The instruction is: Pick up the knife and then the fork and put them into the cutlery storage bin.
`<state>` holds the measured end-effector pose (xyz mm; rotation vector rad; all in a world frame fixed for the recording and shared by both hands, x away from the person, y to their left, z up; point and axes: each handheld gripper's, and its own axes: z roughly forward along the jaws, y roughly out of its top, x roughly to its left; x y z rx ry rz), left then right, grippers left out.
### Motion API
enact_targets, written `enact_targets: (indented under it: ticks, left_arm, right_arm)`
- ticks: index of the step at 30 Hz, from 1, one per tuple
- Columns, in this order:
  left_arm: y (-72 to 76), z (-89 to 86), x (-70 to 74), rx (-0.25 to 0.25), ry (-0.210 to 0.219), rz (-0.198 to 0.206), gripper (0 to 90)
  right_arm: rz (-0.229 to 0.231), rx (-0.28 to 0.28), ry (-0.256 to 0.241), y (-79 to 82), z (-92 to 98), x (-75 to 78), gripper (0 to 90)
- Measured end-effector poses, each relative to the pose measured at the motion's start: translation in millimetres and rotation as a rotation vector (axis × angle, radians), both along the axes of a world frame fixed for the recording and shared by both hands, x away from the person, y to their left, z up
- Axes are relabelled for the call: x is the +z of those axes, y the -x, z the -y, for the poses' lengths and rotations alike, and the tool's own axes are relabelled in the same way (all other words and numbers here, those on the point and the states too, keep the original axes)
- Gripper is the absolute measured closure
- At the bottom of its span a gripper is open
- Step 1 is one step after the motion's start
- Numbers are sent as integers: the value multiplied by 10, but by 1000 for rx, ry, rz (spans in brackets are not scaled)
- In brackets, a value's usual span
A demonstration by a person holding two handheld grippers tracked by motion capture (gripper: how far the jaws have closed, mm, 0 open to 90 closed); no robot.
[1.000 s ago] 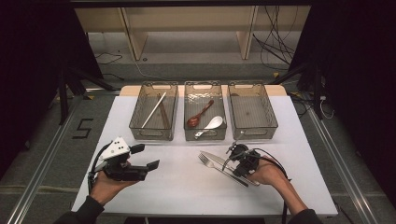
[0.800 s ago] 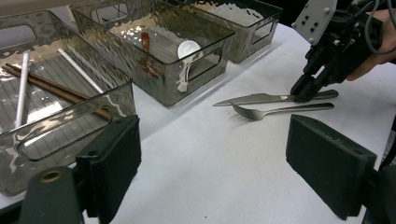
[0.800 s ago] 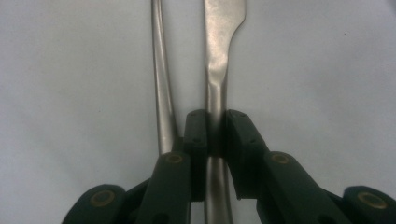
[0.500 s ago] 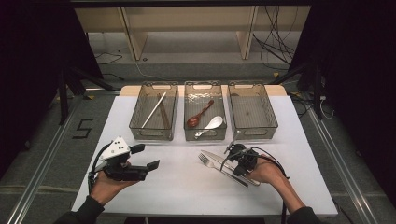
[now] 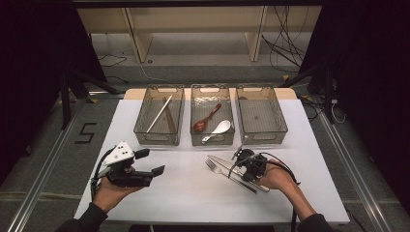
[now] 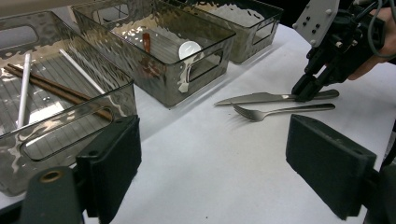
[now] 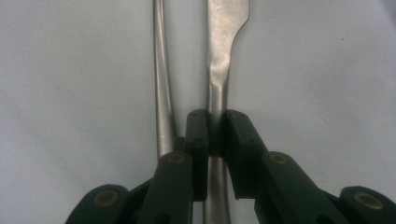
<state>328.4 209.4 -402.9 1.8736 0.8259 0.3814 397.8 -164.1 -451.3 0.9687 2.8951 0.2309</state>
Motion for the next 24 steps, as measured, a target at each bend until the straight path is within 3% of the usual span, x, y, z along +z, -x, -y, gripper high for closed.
enact_targets:
  ticks: [14,24]
  left_arm:
    - [0,-15,6,1,-1,2,178]
    - [-2,-20,7,11,7,4,178]
  right_arm:
    - [26,-18,-108,22,130,223,807]
    - [61,-66,-270,-37,303,441,806]
